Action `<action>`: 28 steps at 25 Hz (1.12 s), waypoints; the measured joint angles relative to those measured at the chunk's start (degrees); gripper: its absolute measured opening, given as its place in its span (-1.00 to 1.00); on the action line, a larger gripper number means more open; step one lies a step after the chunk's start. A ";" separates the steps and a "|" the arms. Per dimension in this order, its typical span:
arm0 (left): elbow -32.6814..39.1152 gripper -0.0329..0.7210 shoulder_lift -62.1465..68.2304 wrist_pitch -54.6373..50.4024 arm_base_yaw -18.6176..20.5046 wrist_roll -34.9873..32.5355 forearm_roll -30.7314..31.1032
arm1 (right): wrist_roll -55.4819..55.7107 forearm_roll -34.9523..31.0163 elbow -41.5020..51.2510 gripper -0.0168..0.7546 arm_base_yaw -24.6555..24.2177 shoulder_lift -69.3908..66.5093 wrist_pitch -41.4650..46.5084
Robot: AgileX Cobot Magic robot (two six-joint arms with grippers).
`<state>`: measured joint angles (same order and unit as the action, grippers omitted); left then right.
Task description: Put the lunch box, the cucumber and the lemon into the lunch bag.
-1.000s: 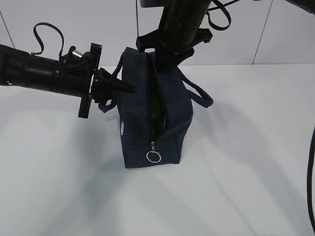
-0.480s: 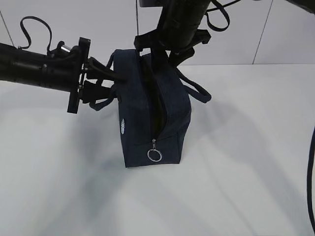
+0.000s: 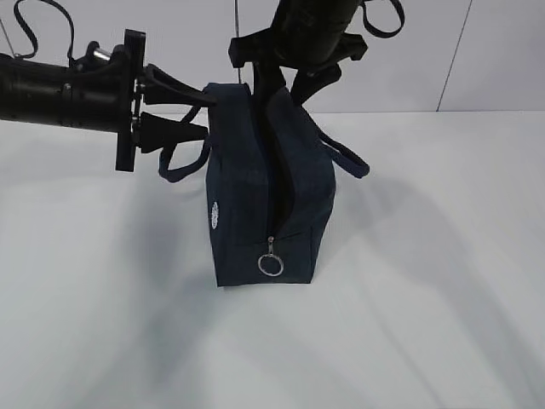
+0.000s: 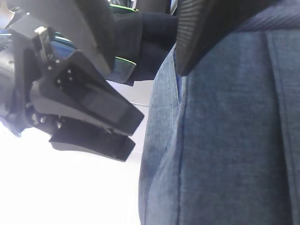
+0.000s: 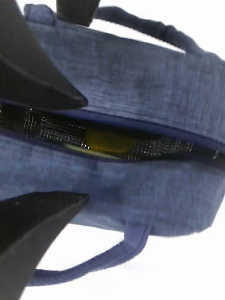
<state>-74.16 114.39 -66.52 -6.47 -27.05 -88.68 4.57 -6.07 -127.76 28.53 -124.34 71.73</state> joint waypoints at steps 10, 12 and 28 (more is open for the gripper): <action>0.00 -0.10 -1.13 -0.13 0.23 0.48 -0.89 | -0.09 2.38 0.00 0.14 0.00 0.39 0.00; 0.00 -0.10 -1.98 -0.13 0.71 0.60 -0.79 | -0.09 2.61 0.00 0.14 0.00 1.05 0.00; 0.00 -0.27 -17.75 -1.69 7.46 0.93 28.22 | -2.36 3.47 8.00 0.14 0.00 15.63 0.22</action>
<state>-74.16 96.64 -68.21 0.99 -26.12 -60.45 2.21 -2.60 -119.76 28.53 -108.71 71.95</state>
